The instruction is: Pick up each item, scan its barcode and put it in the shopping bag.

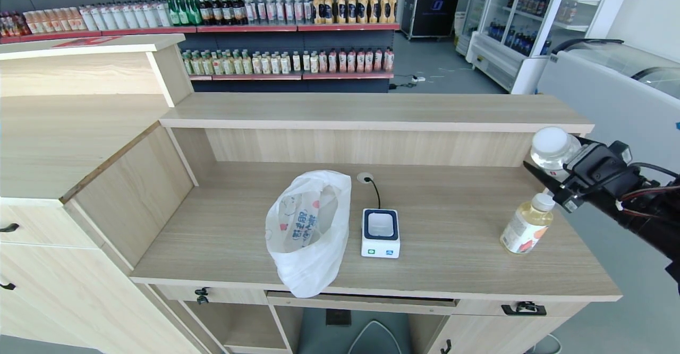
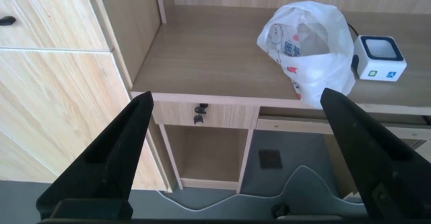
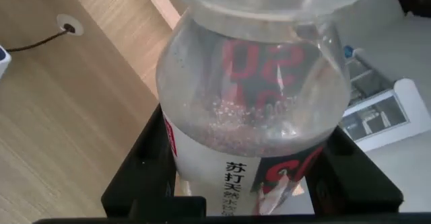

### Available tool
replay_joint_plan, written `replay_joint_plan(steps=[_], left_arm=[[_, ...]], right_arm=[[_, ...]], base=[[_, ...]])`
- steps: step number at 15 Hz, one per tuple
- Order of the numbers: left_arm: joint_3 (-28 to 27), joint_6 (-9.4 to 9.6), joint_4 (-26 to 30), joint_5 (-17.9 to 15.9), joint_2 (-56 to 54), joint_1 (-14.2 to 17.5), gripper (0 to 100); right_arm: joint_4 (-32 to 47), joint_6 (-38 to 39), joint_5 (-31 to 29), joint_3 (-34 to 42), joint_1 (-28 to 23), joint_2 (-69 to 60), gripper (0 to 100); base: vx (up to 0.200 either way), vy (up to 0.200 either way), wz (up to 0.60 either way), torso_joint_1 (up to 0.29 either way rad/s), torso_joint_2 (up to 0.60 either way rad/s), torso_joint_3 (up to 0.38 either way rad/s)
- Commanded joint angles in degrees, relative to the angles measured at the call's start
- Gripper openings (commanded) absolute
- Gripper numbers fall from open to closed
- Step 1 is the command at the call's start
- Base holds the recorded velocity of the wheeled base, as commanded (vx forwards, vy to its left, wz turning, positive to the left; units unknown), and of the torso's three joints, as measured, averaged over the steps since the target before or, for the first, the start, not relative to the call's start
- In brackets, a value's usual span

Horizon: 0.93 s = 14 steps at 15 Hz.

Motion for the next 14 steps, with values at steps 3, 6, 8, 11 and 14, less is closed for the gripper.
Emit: replay_joint_plan(steps=[3, 6, 8, 11, 14], left_arm=[[0.0, 0.05, -0.05, 0.0, -0.02, 0.02, 100], [0.0, -0.03, -0.05, 0.0, -0.02, 0.02, 100], [0.0, 0.05, -0.05, 0.0, -0.02, 0.02, 100], [0.0, 0.05, -0.05, 0.0, -0.02, 0.02, 100], [0.0, -0.03, -0.05, 0.0, -0.02, 0.02, 100]], right_arm=[[-6.32, -2.19, 4.21, -0.38, 4.27, 5.41, 0], [-6.93, -13.35, 19.24, -3.1, 4.09, 10.68, 0], [-7.29, -16.87, 24.08, -5.65, 4.27, 14.02, 0], [-9.66, -17.13, 25.04, -6.97, 4.35, 18.59, 0], [-11.24, -17.05, 25.75, -7.14, 4.44, 21.85, 0]], base=[[0.0, 0.0, 0.6, -0.162, 0.33, 0.152], [0.0, 0.0, 0.2, -0.05, 0.11, 0.047], [0.0, 0.0, 0.0, 0.0, 0.0, 0.0], [0.0, 0.0, 0.0, 0.0, 0.0, 0.0], [0.0, 0.0, 0.0, 0.0, 0.0, 0.0]])
